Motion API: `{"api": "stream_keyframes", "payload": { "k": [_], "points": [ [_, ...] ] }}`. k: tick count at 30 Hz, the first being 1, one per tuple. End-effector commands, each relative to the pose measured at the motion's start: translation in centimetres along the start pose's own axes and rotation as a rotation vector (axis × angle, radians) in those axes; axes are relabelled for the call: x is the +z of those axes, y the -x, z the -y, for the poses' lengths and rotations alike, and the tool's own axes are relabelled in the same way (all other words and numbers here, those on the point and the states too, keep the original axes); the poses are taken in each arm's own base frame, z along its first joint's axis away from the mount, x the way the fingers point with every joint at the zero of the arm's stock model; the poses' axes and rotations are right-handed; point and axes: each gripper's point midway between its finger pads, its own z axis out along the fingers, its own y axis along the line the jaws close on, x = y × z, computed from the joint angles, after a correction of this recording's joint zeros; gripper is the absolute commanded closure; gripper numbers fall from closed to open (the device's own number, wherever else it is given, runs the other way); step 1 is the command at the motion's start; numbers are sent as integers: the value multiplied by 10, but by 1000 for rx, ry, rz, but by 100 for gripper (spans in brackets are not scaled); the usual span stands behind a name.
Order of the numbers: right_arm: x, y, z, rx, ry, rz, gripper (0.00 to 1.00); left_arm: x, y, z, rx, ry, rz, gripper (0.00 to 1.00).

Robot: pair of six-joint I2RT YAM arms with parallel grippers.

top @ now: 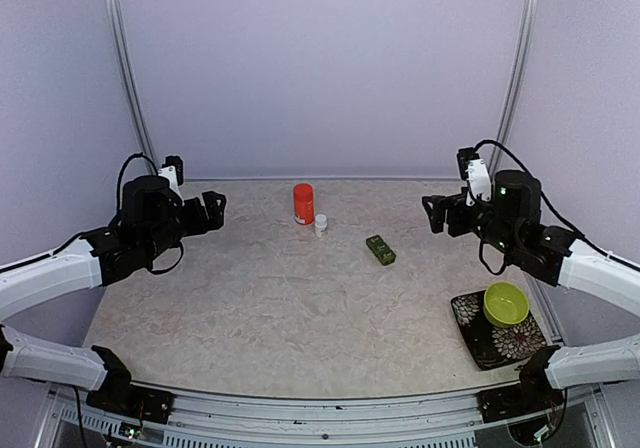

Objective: Sort the pills into containers
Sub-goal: Reset both arms

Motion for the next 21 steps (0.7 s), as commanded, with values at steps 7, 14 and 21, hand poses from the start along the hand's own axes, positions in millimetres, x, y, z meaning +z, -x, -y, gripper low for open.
{"api": "stream_keyframes", "payload": {
  "k": [7, 14, 21],
  "points": [
    [-67, 29, 54, 8, -246, 177, 0, -24, 22, -21, 65, 107, 118, 1],
    [-65, 26, 55, 2, -255, 168, 0, -29, 37, -18, 91, 120, 135, 1],
    [-56, 20, 54, -4, -260, 143, 0, -47, 57, -26, 112, 163, 215, 1]
  ]
}}
